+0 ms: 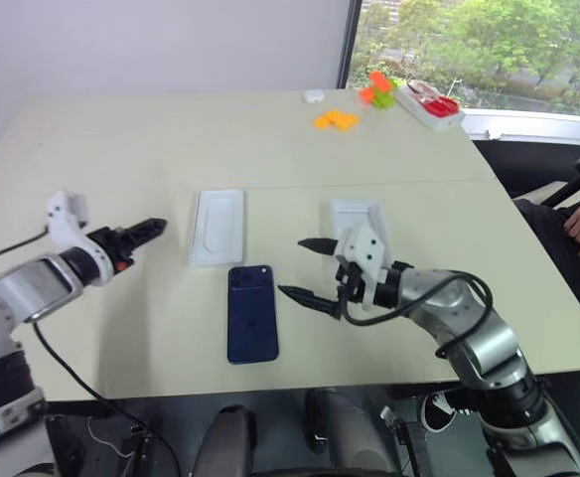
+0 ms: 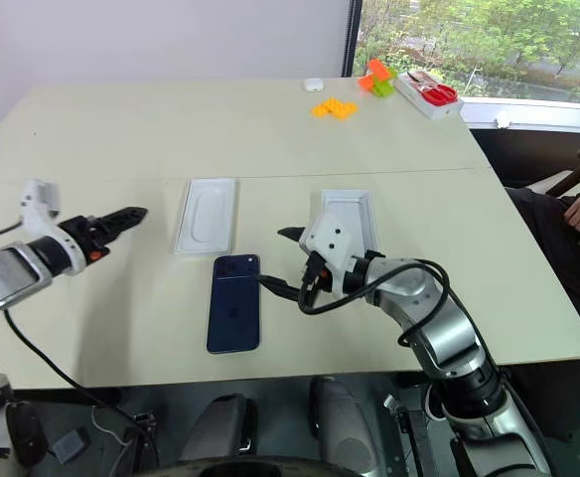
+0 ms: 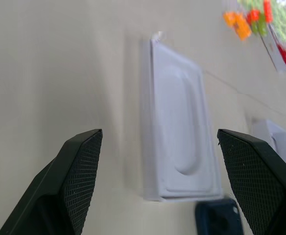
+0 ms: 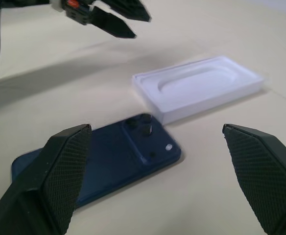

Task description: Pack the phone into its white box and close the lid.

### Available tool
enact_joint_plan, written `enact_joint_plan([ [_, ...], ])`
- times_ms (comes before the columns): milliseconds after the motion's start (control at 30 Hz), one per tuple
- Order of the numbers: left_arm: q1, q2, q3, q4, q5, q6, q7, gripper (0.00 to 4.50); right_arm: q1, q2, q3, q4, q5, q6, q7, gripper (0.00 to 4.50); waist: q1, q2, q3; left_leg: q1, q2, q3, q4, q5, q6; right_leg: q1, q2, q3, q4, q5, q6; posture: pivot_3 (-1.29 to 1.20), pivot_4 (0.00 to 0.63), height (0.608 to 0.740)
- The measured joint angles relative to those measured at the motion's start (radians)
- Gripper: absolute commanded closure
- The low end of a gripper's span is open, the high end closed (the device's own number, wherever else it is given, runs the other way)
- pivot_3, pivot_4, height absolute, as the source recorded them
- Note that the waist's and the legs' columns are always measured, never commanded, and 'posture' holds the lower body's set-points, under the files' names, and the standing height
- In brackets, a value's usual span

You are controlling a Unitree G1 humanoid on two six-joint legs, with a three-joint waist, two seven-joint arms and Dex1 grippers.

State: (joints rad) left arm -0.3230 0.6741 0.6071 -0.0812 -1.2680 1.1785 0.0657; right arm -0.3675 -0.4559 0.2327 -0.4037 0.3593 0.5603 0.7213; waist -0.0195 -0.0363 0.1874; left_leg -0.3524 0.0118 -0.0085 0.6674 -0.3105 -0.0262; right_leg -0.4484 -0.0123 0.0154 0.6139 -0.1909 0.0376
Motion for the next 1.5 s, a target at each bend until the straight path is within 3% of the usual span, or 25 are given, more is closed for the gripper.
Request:
enact_joint_plan([
  [100, 0.055, 0.027, -0.025, -0.039, 0.150, -0.143, -0.093, 0.49, -0.106, 0.051, 0.030, 0.089, -0.039, 0.026, -0.033, 1.83, 0.001, 0.000, 0.000, 0.000, 0.000, 0.000, 0.000, 0.000, 0.000, 0.000, 0.000, 0.000, 0.000, 0.000, -0.001, 0.00, 0.150, 0.734],
  [267, 0.184, 0.044, -0.133, -0.106, 0.392, -0.374, -0.279, 0.49, -0.244, 0.136, 0.102, 0.202, -0.102, 0.062, -0.069, 4.47, 0.002, 0.001, 0.000, -0.006, 0.000, 0.003, -0.001, 0.000, 0.000, -0.007, -0.001, 0.001, -0.001, 0.003, -0.005, 0.00, 0.150, 0.734],
  [400, 0.310, 0.083, -0.198, -0.137, 0.551, -0.544, -0.442, 0.49, -0.373, 0.249, 0.174, 0.365, -0.199, 0.069, -0.134, 4.47, -0.005, 0.001, 0.000, -0.008, 0.001, 0.004, -0.002, 0.000, 0.000, -0.012, -0.001, 0.005, 0.000, 0.003, -0.006, 0.00, 0.150, 0.734],
  [567, 0.390, 0.082, -0.203, -0.109, 0.643, -0.635, -0.552, 0.49, -0.503, 0.355, 0.256, 0.591, -0.310, 0.045, -0.168, 4.47, -0.003, 0.001, 0.000, -0.009, 0.004, 0.004, -0.002, 0.000, 0.000, -0.013, -0.001, 0.003, 0.000, 0.003, -0.006, 0.00, 0.150, 0.734],
  [900, 0.396, 0.040, -0.184, -0.087, 0.668, -0.652, -0.603, 0.49, -0.649, 0.510, 0.289, 0.996, -0.417, 0.038, -0.162, 4.47, -0.007, 0.001, 0.001, -0.010, 0.004, 0.003, -0.002, 0.000, 0.000, -0.014, -0.004, 0.002, 0.001, 0.006, -0.002, 0.00, 0.150, 0.734],
  [1333, 0.382, 0.020, -0.171, -0.092, 0.667, -0.641, -0.624, 0.49, -0.650, 0.519, 0.258, 1.003, -0.434, 0.008, -0.095, 4.47, -0.027, 0.001, 0.001, -0.009, 0.005, 0.001, -0.003, 0.000, 0.000, -0.014, -0.003, 0.002, 0.002, 0.006, -0.002, 0.00, 0.150, 0.734],
  [1500, 0.279, -0.008, -0.181, -0.157, 0.612, -0.539, -0.575, 0.49, -0.603, 0.414, 0.185, 0.774, -0.419, -0.026, -0.075, 4.47, -0.017, 0.001, 0.000, -0.014, 0.003, -0.001, 0.000, 0.000, 0.000, -0.014, -0.003, -0.001, 0.001, 0.007, -0.002, 0.00, 0.150, 0.734],
])
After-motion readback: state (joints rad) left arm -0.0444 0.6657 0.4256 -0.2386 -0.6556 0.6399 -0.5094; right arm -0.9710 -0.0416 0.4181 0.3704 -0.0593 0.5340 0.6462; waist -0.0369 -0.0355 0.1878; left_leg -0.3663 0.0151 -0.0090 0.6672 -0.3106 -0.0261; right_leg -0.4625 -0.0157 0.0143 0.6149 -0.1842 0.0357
